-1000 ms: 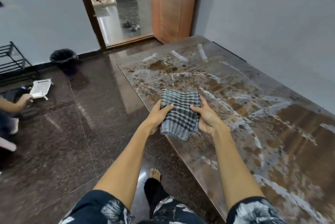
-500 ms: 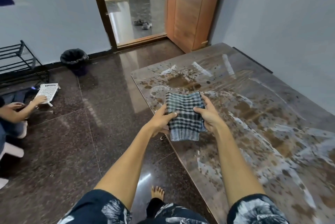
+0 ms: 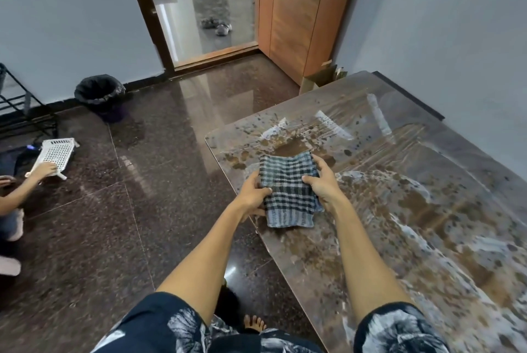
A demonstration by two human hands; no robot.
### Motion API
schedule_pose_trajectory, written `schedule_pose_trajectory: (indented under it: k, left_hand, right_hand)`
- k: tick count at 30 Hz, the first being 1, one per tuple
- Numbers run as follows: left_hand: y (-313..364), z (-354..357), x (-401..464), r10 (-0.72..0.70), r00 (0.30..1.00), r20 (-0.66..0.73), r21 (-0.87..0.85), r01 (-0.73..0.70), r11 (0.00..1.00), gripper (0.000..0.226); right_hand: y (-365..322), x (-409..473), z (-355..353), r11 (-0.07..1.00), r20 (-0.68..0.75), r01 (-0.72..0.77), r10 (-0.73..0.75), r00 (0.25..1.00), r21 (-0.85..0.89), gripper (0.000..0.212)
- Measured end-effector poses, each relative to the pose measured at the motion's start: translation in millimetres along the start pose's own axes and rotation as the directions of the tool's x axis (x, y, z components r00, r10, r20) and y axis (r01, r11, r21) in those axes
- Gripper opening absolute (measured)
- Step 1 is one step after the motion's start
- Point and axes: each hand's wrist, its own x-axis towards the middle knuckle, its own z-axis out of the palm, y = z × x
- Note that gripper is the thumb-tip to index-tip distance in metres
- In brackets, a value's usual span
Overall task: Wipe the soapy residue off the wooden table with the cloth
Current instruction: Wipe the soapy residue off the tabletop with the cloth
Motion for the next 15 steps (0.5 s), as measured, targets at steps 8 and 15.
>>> schedule_pose_trajectory:
  k: [8,15]
  left_hand:
    - [30.2,-46.8,74.9,0.039,0.999,0.019,0.081,-0.040,0.996,0.057]
    - [56.4,-91.9,124.7,0.033,0.999,0.039,0.228,-0.041,0.973,0.052]
  right_hand:
    - [-29.3,61.9,41.7,0.997,-0.039,-0.026,0.024,0.999,-0.076,0.065]
    - [-63.3,105.5,77.9,0.989,-0.061,-0.053,0.045,0.997,-0.138,0.065]
